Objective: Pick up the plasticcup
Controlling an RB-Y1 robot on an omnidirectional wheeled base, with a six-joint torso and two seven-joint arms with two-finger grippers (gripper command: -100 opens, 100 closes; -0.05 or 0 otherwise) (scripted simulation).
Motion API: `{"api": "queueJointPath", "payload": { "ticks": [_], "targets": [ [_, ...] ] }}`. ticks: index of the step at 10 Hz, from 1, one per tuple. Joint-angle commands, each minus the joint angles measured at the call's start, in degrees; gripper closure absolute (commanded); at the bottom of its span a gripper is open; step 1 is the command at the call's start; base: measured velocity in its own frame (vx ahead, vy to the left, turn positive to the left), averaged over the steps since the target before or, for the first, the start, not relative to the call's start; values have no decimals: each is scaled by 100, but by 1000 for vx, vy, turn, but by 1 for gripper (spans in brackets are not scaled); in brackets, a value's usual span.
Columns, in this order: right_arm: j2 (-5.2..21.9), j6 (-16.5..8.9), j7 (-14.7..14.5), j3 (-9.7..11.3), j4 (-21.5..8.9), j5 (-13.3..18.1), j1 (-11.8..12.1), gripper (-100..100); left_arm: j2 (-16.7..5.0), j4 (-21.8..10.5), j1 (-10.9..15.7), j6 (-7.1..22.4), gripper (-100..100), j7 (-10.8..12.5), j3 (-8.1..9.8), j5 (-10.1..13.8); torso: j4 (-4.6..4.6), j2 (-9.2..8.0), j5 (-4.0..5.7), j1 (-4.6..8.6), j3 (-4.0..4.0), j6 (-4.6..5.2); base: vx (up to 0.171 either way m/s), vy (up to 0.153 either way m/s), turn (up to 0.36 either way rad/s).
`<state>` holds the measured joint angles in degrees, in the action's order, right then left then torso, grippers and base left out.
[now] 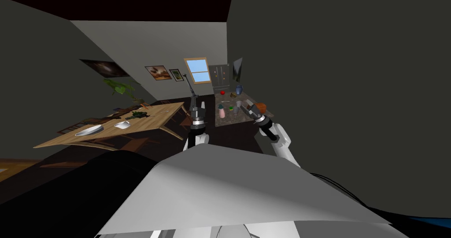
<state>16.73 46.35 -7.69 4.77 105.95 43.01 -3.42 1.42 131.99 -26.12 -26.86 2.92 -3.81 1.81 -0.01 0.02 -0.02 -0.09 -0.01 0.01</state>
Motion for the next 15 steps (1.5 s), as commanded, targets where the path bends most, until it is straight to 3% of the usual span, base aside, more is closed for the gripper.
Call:
{"api": "queueJointPath", "payload": {
  "ticks": [1,2,4,5,7,8,10,11,13,14,15],
  "targets": [
    [2,56,-42,5,-43,224,-30,-100,0,0,0,0,0,0,0,0,0,0,0,0,0,0,3,13,2],
    [112,277,-164,34,-277,428,-303,-100,0,0,0,0,0,0,0,0,0,-1,1,3,0,1,3,29,-6],
    [112,277,-164,34,-277,720,-325,-100,0,0,0,0,0,0,0,0,0,2,-1,-3,-1,0,4,25,-1],
    [219,502,-286,64,-517,906,-623,-100,0,0,0,0,0,0,0,0,-1,0,1,2,0,1,6,26,-3],
    [219,502,-286,64,-517,1222,-623,-100,0,0,0,0,0,0,0,0,-1,1,0,-2,-1,1,3,24,-1],
    [322,727,-407,95,-759,1404,-882,-100,0,0,0,0,0,0,0,0,0,-1,0,2,0,1,5,33,-2],
    [322,727,-407,95,-759,1728,-921,-100,0,0,0,0,0,0,0,0,-1,2,-1,-3,-1,1,6,24,-1],
    [423,950,-526,128,-1004,1909,-1184,-100,0,0,0,0,0,0,0,0,-1,0,1,2,0,1,8,28,-1],
    [423,950,-526,128,-1004,2233,-1218,-100,0,0,0,0,0,0,0,0,-1,3,-1,-3,-2,1,8,27,0],
    [523,1171,-642,160,-1250,2424,-1495,-100,0,0,0,0,0,0,0,0,-1,1,0,1,-1,1,2,32,1],
    [523,1171,-642,160,-1250,2598,-1513,-100,0,0,0,0,0,0,0,0,0,1,0,-2,-1,1,6,36,-1]
  ]
}}
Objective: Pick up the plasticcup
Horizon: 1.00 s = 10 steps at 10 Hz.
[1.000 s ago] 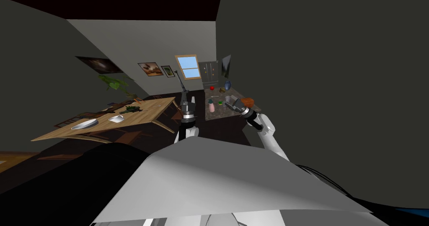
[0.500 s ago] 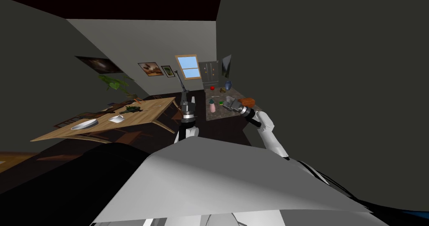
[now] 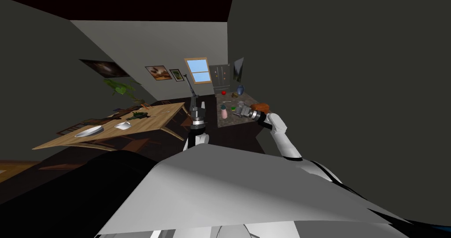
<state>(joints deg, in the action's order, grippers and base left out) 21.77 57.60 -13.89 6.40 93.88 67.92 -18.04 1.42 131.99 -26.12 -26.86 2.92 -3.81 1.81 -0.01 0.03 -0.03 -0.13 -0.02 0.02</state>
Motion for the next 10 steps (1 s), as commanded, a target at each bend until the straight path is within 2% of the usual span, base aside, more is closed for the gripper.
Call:
{"api": "queueJointPath", "payload": {
  "ticks": [1,2,4,5,7,8,10],
  "targets": [
    [19,45,-22,-3,-44,244,-50,-100,0,0,0,0,0,0,0,0,0,0,0,0,0,0,7,18,0],
    [117,263,-135,29,-290,441,-322,-100,0,0,0,0,0,0,0,0,0,-1,1,5,0,1,8,35,1],
    [117,263,-135,29,-290,740,-342,-100,0,0,0,0,0,0,0,0,0,2,0,1,-1,0,9,24,0],
    [210,476,-243,62,-534,925,-618,-100,0,0,0,0,0,0,0,0,0,0,2,7,0,1,11,32,2],
    [210,476,-243,62,-534,1229,-627,-100,0,0,0,0,0,0,0,0,-1,2,0,0,-1,0,9,27,0],
    [302,684,-345,96,-775,1418,-904,-100,0,0,0,0,0,0,0,0,0,-1,1,6,0,1,9,34,3],
    [302,684,-345,96,-775,1708,-904,-100,0,0,0,0,0,0,0,0,0,1,0,0,-1,1,9,27,0]
  ]
}}
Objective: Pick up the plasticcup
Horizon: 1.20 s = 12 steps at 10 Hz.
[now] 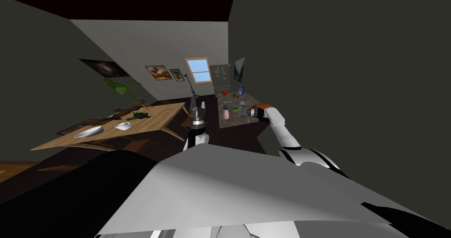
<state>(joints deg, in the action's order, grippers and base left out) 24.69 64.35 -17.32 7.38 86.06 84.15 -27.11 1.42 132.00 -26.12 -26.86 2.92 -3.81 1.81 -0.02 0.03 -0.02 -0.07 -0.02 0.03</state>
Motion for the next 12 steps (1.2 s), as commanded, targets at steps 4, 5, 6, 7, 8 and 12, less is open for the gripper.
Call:
{"api": "queueJointPath", "payload": {
  "ticks": [4,5,6,7,8,12],
  "targets": [
    [188,406,-190,69,-457,757,-515,-100,0,0,0,0,0,0,0,0,0,0,0,0,0,0,11,31,4],
    [188,406,-190,69,-457,930,-515,-100,0,0,0,0,0,0,0,0,0,3,-1,-7,-1,-1,17,40,1],
    [188,406,-190,69,-457,1001,-515,-100,0,0,0,0,0,0,0,0,-1,3,-2,-7,-2,0,9,16,-3],
    [275,595,-274,106,-677,1223,-755,-100,0,0,0,0,0,0,0,0,0,1,0,0,-1,0,18,29,9],
    [275,595,-274,106,-677,1372,-755,-100,0,0,0,0,0,0,0,0,0,4,-1,-3,-2,-1,18,36,4],
    [446,948,-422,186,-1073,1998,-1178,-100,0,0,0,0,0,0,0,0,-1,2,-1,-6,-1,0,15,37,5]
  ]
}}
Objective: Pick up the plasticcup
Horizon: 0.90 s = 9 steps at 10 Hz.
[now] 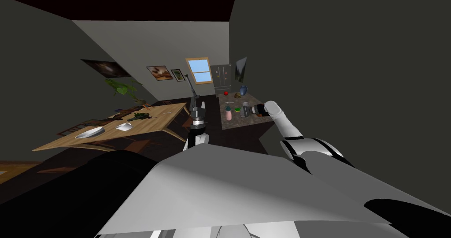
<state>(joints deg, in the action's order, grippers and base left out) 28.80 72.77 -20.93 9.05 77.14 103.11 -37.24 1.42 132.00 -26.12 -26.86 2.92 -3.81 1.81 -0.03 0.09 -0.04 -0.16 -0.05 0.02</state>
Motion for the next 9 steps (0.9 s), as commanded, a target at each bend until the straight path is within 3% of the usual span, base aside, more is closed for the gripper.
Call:
{"api": "queueJointPath", "payload": {
  "ticks": [1,2,3,4,5,6,9],
  "targets": [
    [35,106,-62,20,-197,286,-175,-100,0,0,0,0,0,0,0,0,0,0,0,0,0,0,21,42,5],
    [35,106,-62,20,-197,357,-175,-100,0,0,0,0,0,0,0,0,-1,-1,1,2,0,1,8,18,-3],
    [120,271,-125,62,-389,578,-366,-100,0,0,0,0,0,0,0,0,0,-5,2,9,2,1,21,28,15],
    [120,271,-125,62,-389,736,-366,-100,0,0,0,0,0,0,0,0,0,-2,2,8,1,1,21,32,2],
    [202,426,-182,104,-570,916,-539,-100,0,0,0,0,0,0,0,0,0,-2,2,6,0,1,24,41,10],
    [202,426,-182,104,-570,1091,-539,-100,0,0,0,0,0,0,0,0,0,0,1,3,0,1,17,41,5],
    [342,701,-276,188,-892,1587,-833,-100,0,0,0,0,0,0,0,0,-1,-1,1,2,0,1,24,45,9]
  ]
}}
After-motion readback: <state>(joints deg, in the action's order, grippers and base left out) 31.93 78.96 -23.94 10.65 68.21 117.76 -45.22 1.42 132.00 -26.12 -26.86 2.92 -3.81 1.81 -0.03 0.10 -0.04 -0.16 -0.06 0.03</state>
